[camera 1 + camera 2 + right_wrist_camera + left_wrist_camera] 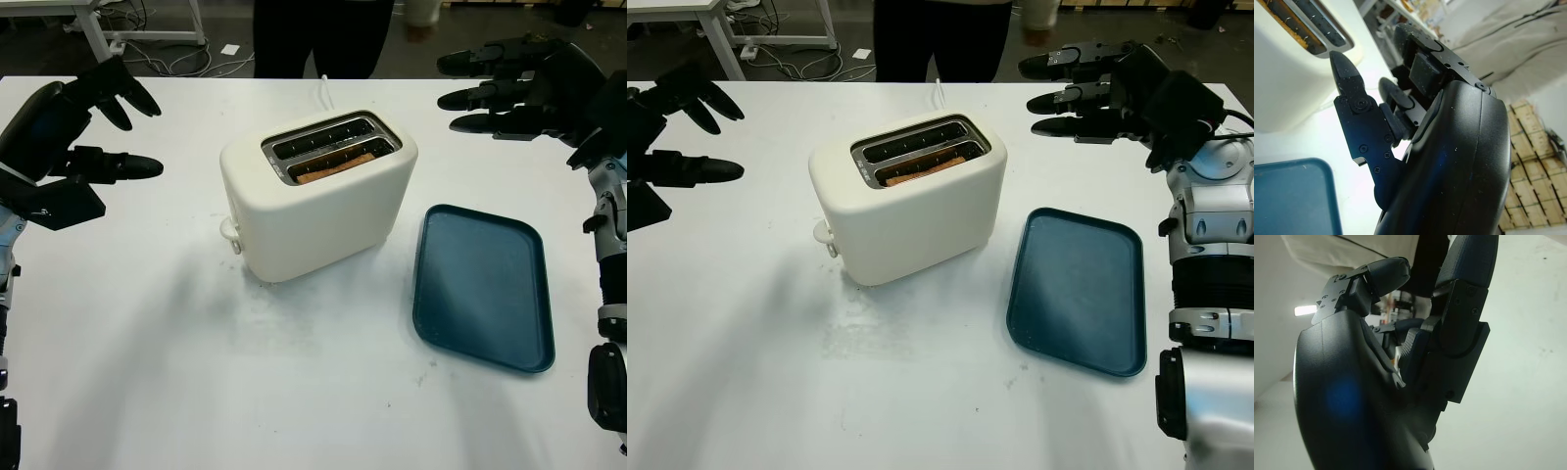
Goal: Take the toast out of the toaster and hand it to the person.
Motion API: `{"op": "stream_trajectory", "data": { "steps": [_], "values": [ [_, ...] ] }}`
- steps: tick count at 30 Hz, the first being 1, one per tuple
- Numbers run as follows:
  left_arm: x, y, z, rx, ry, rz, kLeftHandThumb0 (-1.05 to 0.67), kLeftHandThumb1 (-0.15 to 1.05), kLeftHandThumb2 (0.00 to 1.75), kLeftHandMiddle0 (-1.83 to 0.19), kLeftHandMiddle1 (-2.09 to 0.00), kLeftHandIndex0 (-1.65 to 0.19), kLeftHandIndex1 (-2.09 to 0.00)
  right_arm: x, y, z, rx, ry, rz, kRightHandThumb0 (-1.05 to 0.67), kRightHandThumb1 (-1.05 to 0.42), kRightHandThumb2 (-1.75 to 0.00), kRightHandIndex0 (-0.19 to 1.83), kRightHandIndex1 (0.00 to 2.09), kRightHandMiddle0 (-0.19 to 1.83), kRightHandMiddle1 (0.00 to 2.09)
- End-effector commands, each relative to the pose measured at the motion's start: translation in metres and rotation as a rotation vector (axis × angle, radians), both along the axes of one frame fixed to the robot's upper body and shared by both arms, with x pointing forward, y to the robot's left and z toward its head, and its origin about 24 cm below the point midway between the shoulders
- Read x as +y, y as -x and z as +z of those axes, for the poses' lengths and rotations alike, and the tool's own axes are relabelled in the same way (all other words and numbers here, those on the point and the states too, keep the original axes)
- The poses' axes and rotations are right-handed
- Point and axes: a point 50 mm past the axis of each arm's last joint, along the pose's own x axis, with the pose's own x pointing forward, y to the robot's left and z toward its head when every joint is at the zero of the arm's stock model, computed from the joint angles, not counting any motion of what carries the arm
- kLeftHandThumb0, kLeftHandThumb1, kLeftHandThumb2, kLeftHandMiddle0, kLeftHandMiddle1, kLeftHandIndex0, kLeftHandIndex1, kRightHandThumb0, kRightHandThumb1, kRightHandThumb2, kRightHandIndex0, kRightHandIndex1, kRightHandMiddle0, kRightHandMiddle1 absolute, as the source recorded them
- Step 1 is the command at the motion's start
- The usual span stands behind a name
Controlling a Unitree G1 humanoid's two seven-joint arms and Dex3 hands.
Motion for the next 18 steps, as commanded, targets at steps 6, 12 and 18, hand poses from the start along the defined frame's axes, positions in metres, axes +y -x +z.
{"op": "stream_trajectory", "data": {
  "steps": [6, 12, 18],
  "values": [
    [-0.0030, -0.0022, 0.0018, -0.010, 0.003, -0.009, -0.96, 0.92, 0.15, -0.28, -1.63, -0.16, -1.51, 0.0004, 0.0003, -0.0048, -0.014, -0.020, 0.013, -0.32, -0.72, 0.00, 0.89, 0.02, 0.78, 0.00],
    [-0.0048, -0.0028, 0.0025, -0.024, 0.007, -0.021, -0.97, 0.92, 0.18, -0.29, -1.65, -0.17, -1.52, 0.0003, -0.0002, -0.0080, 0.004, -0.026, 0.010, -0.28, -0.72, 0.00, 0.88, 0.01, 0.78, 0.00],
    [-0.0043, -0.0021, 0.0040, -0.032, 0.006, -0.010, -0.97, 0.92, 0.21, -0.28, -1.64, -0.16, -1.52, -0.0031, 0.0000, -0.0092, 0.006, -0.030, 0.022, -0.30, -0.74, 0.00, 0.87, 0.01, 0.77, 0.00]
  ]
}}
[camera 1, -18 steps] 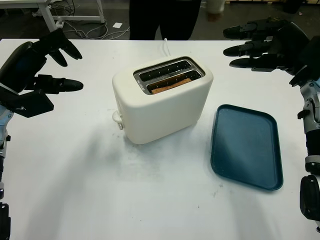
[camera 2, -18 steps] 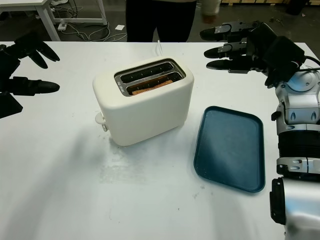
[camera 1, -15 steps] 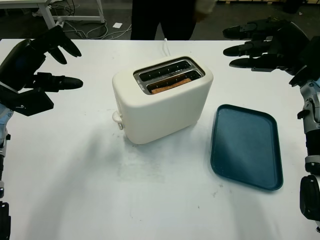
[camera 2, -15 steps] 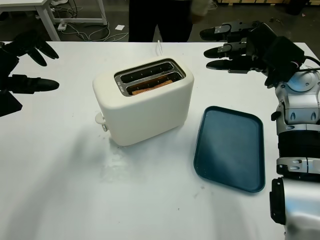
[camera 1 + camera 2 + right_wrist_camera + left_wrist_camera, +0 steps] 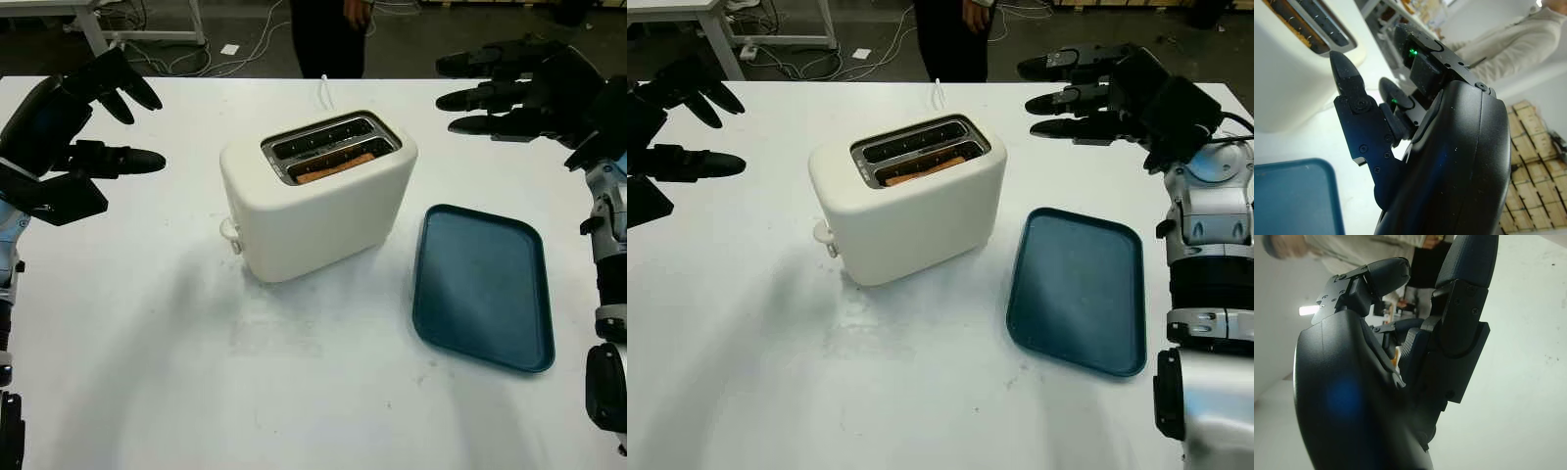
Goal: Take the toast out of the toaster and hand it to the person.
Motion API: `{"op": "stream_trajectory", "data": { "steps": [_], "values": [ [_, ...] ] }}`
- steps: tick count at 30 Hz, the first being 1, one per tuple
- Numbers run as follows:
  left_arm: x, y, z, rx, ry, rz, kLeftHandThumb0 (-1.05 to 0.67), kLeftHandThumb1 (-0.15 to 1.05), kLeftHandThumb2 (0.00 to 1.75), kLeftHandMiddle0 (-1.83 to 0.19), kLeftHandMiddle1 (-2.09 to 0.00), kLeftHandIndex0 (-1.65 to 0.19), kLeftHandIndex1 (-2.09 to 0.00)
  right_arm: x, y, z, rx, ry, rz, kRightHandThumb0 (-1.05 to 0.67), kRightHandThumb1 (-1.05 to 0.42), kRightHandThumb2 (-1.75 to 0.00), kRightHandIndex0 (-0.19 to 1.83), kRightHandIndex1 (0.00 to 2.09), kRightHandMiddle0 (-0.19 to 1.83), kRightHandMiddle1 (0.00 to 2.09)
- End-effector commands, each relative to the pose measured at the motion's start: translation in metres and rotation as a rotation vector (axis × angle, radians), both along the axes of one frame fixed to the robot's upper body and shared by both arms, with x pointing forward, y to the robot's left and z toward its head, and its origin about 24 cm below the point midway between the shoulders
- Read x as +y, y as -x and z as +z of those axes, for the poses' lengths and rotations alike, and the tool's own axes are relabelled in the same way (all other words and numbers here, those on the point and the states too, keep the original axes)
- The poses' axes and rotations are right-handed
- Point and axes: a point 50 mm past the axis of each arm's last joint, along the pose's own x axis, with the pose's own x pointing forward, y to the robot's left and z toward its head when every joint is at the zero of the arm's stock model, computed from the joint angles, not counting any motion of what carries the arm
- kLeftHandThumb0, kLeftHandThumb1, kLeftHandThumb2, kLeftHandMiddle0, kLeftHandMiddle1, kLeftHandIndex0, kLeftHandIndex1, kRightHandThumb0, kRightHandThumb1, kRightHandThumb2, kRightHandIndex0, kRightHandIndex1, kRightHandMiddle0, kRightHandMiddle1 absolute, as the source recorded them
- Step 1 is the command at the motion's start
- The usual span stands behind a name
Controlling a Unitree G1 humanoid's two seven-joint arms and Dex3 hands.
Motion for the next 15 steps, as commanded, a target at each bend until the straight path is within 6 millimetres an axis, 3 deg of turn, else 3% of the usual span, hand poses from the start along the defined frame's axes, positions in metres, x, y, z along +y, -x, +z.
{"op": "stream_trajectory", "data": {
  "steps": [1, 15],
  "values": [
    [-0.0019, -0.0002, 0.0051, -0.026, -0.007, -0.002, -0.97, 0.92, 0.21, -0.28, -1.64, -0.15, -1.52, -0.0029, 0.0017, -0.0026, -0.015, -0.021, 0.008, -0.31, -0.74, 0.00, 0.87, 0.01, 0.78, 0.00],
    [-0.0024, -0.0011, 0.0032, -0.026, 0.009, -0.007, -0.96, 0.92, 0.20, -0.27, -1.62, -0.15, -1.50, -0.0030, 0.0021, -0.0027, -0.014, -0.018, -0.014, -0.31, -0.73, 0.00, 0.87, 0.01, 0.78, 0.00]
  ]
}}
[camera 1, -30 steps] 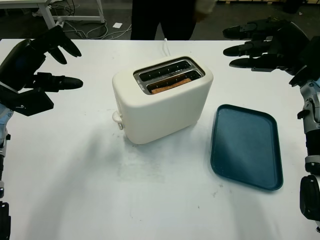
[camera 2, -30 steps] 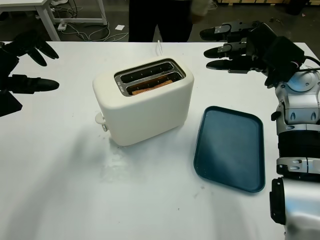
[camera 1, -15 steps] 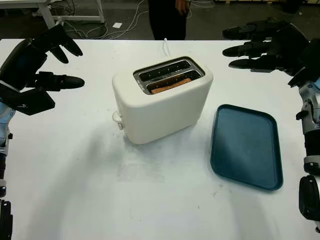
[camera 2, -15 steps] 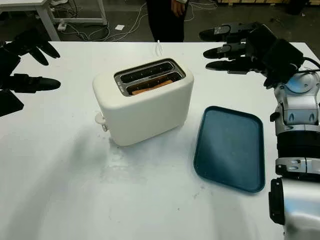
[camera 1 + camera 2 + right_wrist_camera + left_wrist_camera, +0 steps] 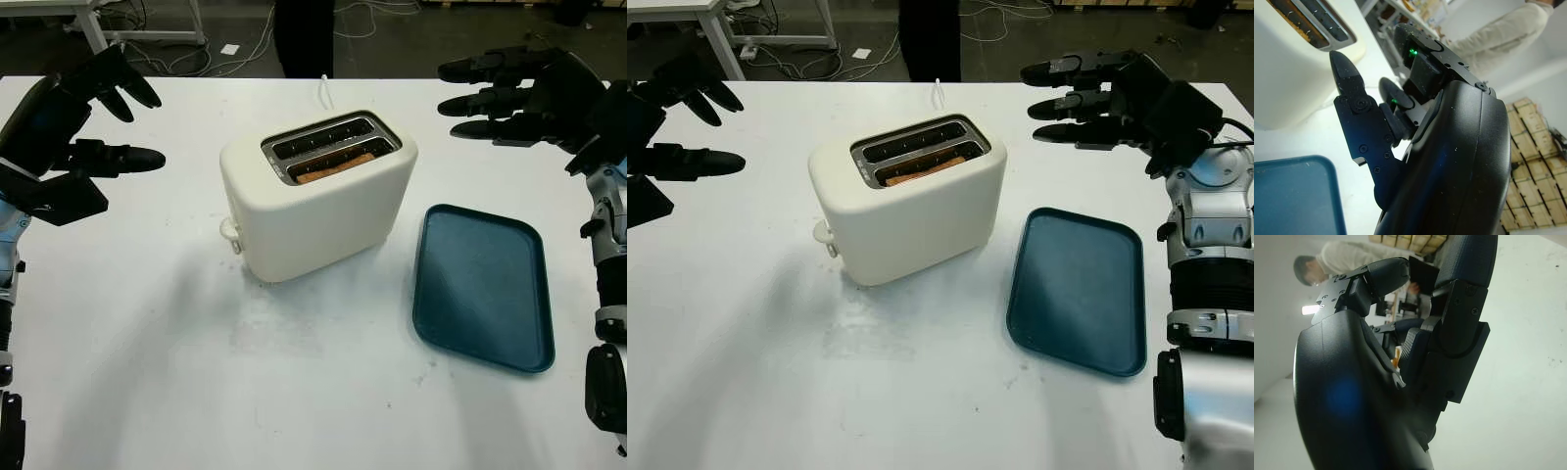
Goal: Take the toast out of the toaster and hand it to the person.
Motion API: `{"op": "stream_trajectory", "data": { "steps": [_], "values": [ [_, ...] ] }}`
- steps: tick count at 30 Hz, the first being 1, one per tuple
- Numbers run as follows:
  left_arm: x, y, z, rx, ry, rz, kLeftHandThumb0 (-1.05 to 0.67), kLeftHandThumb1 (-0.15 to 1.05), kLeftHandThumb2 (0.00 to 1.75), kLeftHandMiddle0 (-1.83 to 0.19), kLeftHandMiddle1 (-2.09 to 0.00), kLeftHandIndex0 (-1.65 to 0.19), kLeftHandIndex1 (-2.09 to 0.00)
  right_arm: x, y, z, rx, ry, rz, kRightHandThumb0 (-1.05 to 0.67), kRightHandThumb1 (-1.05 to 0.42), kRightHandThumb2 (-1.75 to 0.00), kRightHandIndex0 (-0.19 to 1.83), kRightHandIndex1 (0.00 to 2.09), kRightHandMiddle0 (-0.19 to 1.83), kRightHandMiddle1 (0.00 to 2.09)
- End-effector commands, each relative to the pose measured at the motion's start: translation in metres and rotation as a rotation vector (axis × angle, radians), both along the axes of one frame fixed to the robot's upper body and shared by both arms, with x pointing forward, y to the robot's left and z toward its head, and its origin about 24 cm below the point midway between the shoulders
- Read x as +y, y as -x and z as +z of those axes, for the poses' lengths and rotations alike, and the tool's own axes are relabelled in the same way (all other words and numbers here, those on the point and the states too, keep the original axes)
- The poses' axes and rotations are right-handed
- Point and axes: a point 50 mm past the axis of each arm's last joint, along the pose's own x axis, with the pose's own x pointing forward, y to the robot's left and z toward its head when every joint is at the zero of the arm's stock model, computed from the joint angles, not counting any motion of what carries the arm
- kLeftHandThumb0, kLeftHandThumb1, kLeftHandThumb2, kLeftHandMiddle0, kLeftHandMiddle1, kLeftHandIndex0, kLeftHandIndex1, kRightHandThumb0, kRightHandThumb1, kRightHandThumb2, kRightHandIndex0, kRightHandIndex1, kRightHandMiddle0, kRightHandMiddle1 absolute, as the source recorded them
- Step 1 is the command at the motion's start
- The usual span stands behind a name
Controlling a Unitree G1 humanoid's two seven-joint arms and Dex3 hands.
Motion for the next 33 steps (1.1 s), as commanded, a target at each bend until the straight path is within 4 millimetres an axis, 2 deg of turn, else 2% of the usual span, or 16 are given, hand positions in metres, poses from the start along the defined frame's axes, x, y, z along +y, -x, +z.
{"op": "stream_trajectory", "data": {
  "steps": [1, 16, 33],
  "values": [
    [-0.0019, -0.0013, 0.0028, -0.016, 0.003, -0.007, -0.97, 0.92, 0.20, -0.27, -1.62, -0.15, -1.50, 0.0003, 0.0012, -0.0014, -0.006, -0.015, -0.001, -0.32, -0.73, 0.00, 0.87, 0.01, 0.78, 0.00],
    [-0.0021, -0.0015, 0.0026, -0.014, 0.004, -0.011, -0.96, 0.92, 0.18, -0.28, -1.64, -0.17, -1.51, 0.0005, 0.0010, -0.0002, -0.015, -0.003, -0.003, -0.29, -0.73, 0.00, 0.86, 0.01, 0.77, 0.00],
    [-0.0004, 0.0000, 0.0022, -0.026, -0.006, -0.006, -0.95, 0.92, 0.19, -0.29, -1.63, -0.17, -1.50, -0.0004, 0.0018, 0.0007, -0.021, 0.000, -0.009, -0.34, -0.73, 0.00, 0.87, 0.02, 0.79, 0.00]
  ]
}}
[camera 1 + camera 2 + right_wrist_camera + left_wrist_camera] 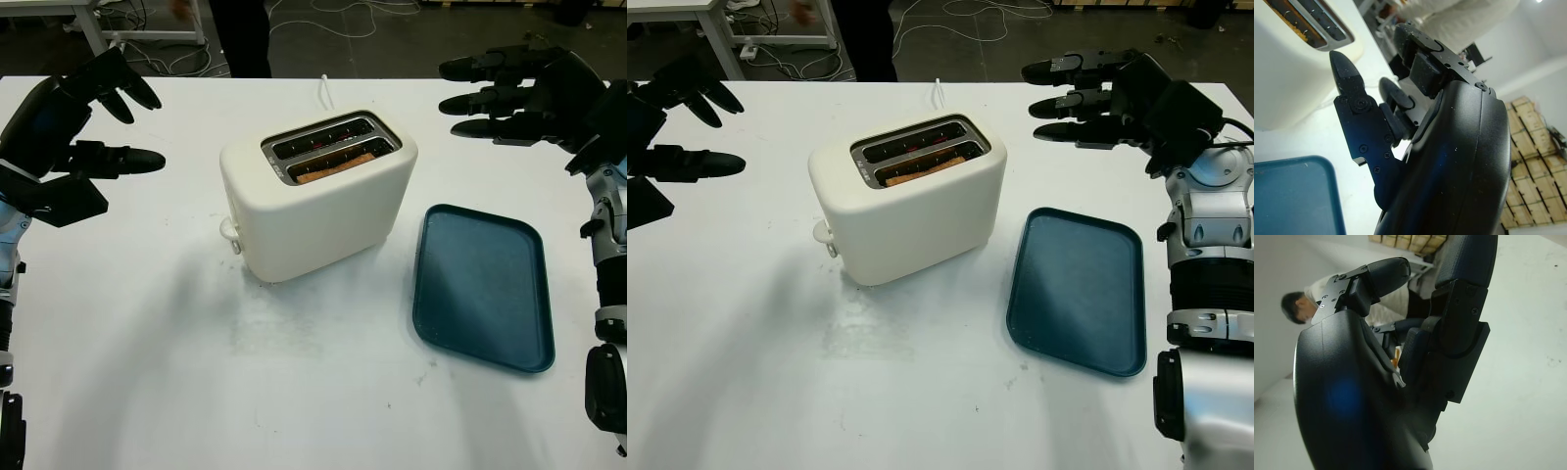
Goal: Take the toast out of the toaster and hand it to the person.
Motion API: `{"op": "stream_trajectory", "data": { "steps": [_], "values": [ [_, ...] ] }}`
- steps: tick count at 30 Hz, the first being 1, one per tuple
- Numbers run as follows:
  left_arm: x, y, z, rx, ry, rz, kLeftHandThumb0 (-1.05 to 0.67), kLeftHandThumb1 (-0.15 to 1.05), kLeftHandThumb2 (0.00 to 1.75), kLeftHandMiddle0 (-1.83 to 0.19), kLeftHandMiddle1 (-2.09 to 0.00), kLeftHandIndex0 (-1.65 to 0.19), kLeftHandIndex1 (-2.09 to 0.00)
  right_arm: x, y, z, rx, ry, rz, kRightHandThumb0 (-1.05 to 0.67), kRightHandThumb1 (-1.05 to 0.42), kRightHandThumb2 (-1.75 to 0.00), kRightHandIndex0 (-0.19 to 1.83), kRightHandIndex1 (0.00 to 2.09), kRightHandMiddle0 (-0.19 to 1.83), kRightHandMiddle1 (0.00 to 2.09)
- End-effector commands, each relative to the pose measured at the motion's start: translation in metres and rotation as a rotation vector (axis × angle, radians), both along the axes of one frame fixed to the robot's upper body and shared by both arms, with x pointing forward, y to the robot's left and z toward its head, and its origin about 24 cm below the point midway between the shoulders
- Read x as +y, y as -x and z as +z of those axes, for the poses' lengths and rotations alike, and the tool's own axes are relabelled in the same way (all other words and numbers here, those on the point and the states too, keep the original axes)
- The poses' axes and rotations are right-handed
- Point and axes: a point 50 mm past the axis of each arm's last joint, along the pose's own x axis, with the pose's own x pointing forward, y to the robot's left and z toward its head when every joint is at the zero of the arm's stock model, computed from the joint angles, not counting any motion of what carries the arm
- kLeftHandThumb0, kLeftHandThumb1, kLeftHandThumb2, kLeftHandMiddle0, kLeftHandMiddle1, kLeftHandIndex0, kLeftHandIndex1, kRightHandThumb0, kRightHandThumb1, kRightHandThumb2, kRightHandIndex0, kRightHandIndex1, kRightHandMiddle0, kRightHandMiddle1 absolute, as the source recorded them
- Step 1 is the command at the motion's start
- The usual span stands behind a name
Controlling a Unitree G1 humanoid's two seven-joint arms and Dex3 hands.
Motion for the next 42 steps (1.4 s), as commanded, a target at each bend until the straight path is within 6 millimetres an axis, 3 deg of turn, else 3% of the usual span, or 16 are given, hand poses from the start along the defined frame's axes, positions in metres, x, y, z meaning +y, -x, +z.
{"op": "stream_trajectory", "data": {
  "steps": [1, 42],
  "values": [
    [-0.0007, -0.0003, 0.0035, -0.017, -0.003, 0.002, -0.95, 0.92, 0.19, -0.29, -1.63, -0.17, -1.50, -0.0001, 0.0022, 0.0009, -0.015, 0.003, -0.002, -0.34, -0.73, 0.00, 0.87, 0.02, 0.79, 0.00],
    [-0.0014, -0.0013, 0.0034, -0.016, 0.000, 0.004, -0.96, 0.92, 0.19, -0.29, -1.62, -0.17, -1.50, 0.0012, 0.0006, -0.0005, -0.004, 0.003, 0.001, -0.33, -0.72, 0.00, 0.86, 0.02, 0.78, 0.00]
  ]
}}
